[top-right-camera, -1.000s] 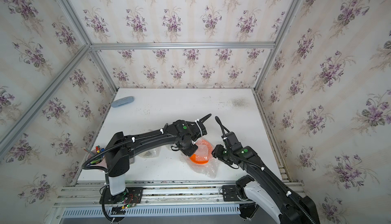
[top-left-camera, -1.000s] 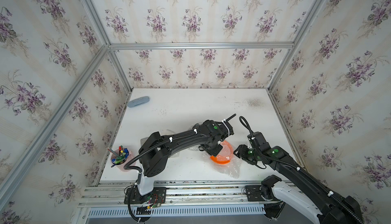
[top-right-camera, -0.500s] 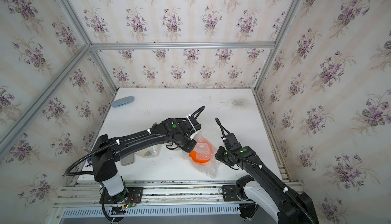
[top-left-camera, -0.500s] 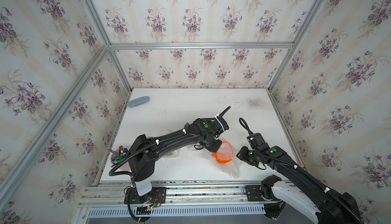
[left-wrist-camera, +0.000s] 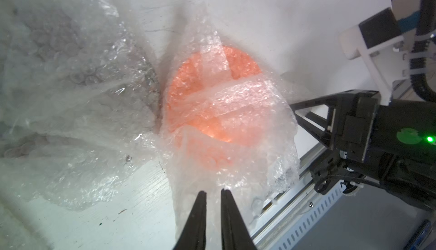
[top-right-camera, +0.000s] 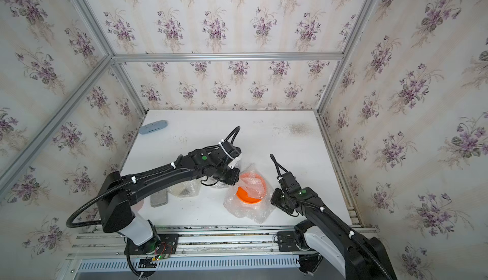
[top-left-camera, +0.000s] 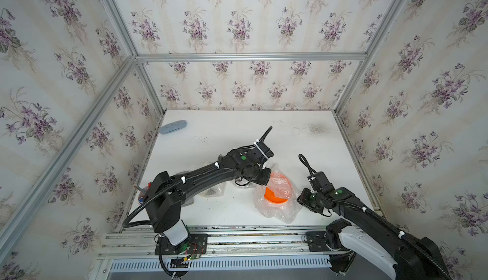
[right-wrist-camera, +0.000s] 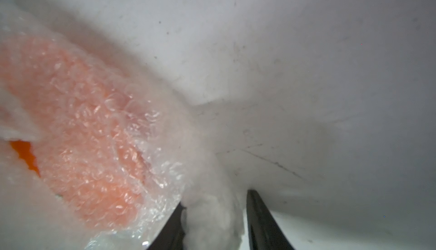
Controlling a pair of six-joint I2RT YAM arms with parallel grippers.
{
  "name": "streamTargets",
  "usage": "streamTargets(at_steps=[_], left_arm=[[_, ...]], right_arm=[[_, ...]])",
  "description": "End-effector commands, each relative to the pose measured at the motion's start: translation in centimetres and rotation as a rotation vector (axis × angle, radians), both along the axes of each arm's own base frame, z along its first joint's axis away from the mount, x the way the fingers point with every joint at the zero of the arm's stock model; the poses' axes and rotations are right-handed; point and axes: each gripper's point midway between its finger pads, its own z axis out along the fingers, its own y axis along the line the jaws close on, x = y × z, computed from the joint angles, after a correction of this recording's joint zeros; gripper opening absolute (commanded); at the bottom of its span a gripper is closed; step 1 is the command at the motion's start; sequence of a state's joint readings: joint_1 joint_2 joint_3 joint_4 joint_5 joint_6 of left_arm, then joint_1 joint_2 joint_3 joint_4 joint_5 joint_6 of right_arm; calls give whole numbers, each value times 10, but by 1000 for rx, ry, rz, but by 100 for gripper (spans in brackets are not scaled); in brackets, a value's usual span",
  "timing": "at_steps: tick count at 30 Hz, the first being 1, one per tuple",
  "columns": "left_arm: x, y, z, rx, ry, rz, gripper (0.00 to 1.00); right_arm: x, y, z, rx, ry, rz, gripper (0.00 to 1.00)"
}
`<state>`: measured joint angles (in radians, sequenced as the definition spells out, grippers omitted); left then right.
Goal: Unpack dinner plates from bubble wrap
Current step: Unwrap the bubble wrap at the center of the board.
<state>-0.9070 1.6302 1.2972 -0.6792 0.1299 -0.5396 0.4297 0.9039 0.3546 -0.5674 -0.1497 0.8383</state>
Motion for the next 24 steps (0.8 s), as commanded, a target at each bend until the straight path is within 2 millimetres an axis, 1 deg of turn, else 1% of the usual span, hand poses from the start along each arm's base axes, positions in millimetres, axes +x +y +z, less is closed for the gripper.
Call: streamTargets(at_steps=[1, 4, 5, 10, 14, 17, 18, 20, 24], left_arm=[[6, 0, 2, -96, 14, 78, 17], [9, 13, -10, -113, 24, 130, 17], [5, 14, -15, -133, 49, 134, 17], [8, 21, -40, -182, 102, 204, 17], [12, 31, -55, -205, 129, 259, 17], [13, 40, -62, -215, 145, 297, 17], [13, 42, -63, -214, 147, 300, 17], [10, 45, -68, -204, 158, 303, 17], [4, 48, -81, -186, 197, 321, 20]], right_arm=[[-8, -4, -9, -6, 41, -32, 40], [-10, -6, -13, -13, 54, -37, 40], [-10, -6, -13, -13, 58, -38, 40], [-9, -10, -12, -18, 73, -65, 40], [-7, -13, -10, 2, 74, -97, 40], [-5, -14, -7, 13, 75, -117, 39], [-3, -14, -4, 13, 69, -121, 39], [3, -14, 8, 9, 46, -126, 40], [18, -16, 43, -8, -25, -127, 40]])
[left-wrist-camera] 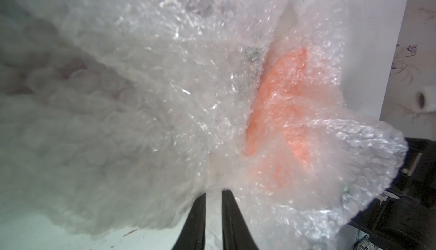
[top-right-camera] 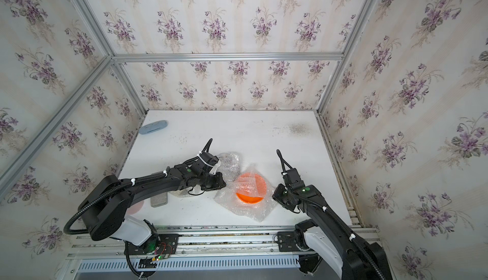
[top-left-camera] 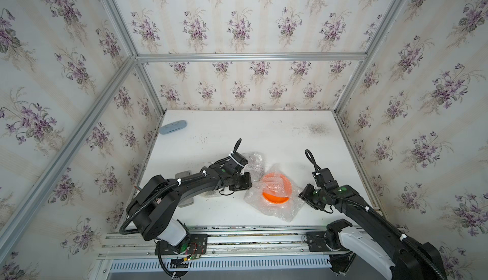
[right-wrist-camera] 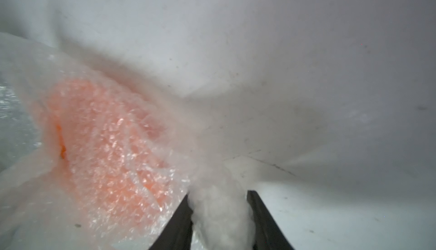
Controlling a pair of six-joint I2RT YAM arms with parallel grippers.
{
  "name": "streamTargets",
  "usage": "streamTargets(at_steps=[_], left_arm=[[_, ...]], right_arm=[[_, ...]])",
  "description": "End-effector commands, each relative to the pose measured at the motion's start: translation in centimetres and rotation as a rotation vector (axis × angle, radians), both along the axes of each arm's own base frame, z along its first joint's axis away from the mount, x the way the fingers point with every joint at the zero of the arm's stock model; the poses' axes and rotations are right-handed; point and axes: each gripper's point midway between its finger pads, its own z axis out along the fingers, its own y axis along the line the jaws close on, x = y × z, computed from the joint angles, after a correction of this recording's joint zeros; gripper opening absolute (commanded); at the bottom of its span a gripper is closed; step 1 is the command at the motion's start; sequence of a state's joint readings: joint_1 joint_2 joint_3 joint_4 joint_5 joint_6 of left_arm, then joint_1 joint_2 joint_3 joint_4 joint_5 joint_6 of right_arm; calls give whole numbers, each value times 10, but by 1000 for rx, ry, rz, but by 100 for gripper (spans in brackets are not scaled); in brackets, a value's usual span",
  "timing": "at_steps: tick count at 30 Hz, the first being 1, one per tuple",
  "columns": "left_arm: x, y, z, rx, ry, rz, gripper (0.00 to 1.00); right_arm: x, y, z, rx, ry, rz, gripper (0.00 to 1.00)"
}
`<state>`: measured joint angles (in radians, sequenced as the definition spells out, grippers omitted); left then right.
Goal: Unpack dinner plates from bubble wrap
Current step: Unwrap the bubble wrap at the center of the board.
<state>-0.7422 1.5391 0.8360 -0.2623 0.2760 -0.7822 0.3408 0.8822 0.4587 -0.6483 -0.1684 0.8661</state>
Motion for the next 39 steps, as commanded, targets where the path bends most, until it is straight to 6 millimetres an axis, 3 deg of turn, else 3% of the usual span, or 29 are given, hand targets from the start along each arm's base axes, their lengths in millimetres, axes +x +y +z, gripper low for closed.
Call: streamTargets(at_steps=[1, 4, 6, 7, 11, 14, 17, 22, 26, 30, 39], left_arm=[[0, -6, -2, -31, 22, 11, 22], [-2, -7, 1, -42, 26, 3, 41], [-3, -5, 10, -37, 14, -8, 63], [-4, -3, 14, -28, 9, -18, 69], [-9, 8, 34, 27, -21, -66, 84], [-12, 16, 51, 80, -48, -119, 91], [-12, 16, 74, 165, -91, -200, 97], [-9, -12, 104, 326, -179, -399, 99], [-16, -45, 98, 430, -191, -565, 99], [-18, -73, 87, 491, -194, -664, 99], [-33, -127, 78, 499, -223, -768, 99]], right_arm=[[1, -9, 21, -47, -13, -18, 41], [10, -2, 48, -12, -75, 4, 42], [16, 4, 67, 11, -122, 38, 43], [18, 6, 75, 13, -136, 56, 44], [25, 31, 90, 109, -178, 178, 45], [28, 49, 83, 198, -182, 236, 45], [34, 60, 77, 259, -208, 243, 46], [32, 43, 56, 194, -150, 128, 46], [13, 19, 32, 99, -78, 46, 44], [2, 3, 27, 57, -81, -22, 44], [-9, -3, 20, 68, -73, -57, 45]])
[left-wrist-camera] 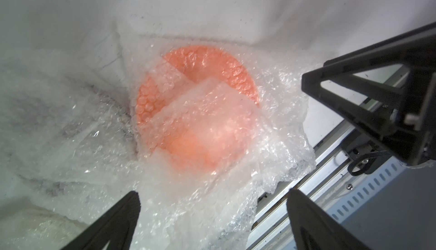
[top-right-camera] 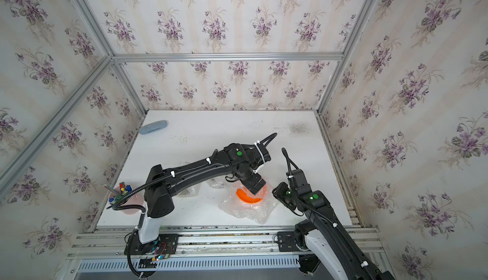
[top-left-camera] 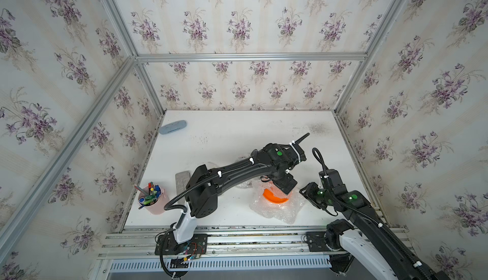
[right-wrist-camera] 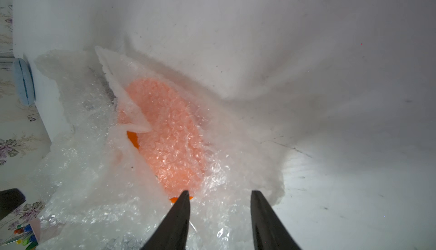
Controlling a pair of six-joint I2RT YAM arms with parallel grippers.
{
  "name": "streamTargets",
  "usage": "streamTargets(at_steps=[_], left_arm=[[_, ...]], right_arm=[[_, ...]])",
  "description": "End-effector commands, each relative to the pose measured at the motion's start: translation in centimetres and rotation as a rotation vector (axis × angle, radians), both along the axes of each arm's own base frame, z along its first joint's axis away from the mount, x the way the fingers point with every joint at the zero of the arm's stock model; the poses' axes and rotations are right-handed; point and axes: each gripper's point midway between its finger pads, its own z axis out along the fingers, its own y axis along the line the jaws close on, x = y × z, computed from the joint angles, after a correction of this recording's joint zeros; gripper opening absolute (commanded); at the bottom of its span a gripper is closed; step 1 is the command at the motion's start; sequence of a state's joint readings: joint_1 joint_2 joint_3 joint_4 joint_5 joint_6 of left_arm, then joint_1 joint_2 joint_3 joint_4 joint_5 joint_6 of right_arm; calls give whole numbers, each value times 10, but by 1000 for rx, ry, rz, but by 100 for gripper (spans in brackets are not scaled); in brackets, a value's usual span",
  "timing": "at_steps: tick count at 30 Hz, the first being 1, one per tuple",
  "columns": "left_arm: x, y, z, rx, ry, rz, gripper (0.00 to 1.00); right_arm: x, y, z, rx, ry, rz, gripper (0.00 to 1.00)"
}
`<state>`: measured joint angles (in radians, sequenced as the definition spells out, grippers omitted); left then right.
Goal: Unpack dinner plates from bubble wrap
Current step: Unwrap the bubble wrap at the center of the board.
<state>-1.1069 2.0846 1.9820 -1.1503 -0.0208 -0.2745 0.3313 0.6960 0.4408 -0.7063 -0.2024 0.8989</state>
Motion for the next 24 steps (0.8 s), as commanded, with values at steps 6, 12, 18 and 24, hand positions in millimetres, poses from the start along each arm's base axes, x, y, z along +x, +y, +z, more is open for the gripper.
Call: streamTargets(at_steps=[6, 12, 18, 24], left_arm=[[-22, -5, -21, 101, 3, -77, 99], [-2, 5, -38, 197, -95, -47, 99], [21, 9, -43, 221, -134, -3, 71], [28, 18, -44, 179, -63, 34, 33]], right_arm=[[3, -8, 8, -29, -3, -24, 46], [4, -7, 10, -18, -11, -18, 46], [3, -4, 8, 0, -5, -10, 43], [2, -2, 8, 15, 3, -8, 43]])
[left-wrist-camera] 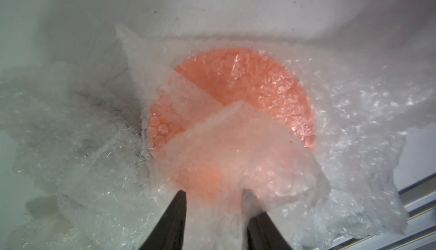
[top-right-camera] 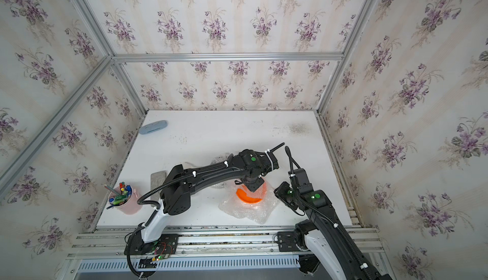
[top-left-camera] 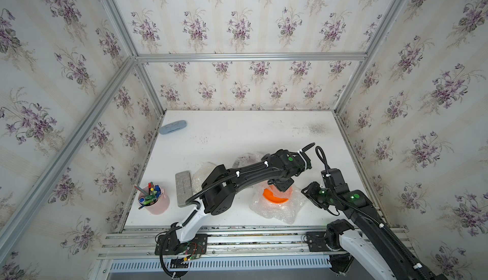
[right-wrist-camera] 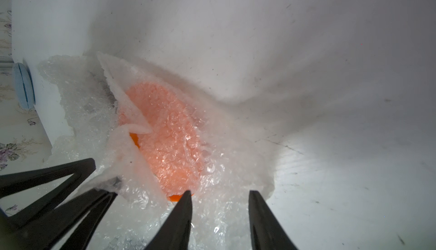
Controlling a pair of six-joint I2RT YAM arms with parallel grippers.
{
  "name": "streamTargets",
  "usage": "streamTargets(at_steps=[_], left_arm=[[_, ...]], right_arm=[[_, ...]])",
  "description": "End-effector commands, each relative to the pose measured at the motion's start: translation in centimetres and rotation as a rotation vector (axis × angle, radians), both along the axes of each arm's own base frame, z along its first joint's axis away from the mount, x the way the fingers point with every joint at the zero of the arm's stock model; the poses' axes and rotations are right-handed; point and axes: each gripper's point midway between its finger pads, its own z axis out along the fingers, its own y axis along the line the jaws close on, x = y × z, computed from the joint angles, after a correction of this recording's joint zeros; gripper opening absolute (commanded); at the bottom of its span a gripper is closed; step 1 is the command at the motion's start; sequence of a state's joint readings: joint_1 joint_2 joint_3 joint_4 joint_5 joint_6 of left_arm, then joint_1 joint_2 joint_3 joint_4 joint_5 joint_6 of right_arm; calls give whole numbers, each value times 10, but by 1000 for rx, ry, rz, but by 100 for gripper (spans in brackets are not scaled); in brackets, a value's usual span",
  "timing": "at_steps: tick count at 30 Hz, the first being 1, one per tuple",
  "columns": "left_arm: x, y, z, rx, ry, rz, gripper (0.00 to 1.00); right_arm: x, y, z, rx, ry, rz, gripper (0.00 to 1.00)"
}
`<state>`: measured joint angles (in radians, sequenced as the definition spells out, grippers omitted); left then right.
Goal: Unpack dinner plates from bubble wrap
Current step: Unwrap the bubble wrap at the center of the board.
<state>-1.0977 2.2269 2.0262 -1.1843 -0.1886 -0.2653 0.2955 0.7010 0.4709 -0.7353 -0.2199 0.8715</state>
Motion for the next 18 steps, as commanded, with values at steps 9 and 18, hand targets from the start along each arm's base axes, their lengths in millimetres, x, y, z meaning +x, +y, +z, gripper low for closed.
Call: streamTargets(at_steps=[9, 18], left_arm=[[4, 17, 23, -214, 132, 164, 0], [24, 35, 24, -442, 278, 362, 0]], right_arm=[[0, 18, -1, 109, -3, 26, 43], [-1, 12, -31, 24, 76, 58, 43]])
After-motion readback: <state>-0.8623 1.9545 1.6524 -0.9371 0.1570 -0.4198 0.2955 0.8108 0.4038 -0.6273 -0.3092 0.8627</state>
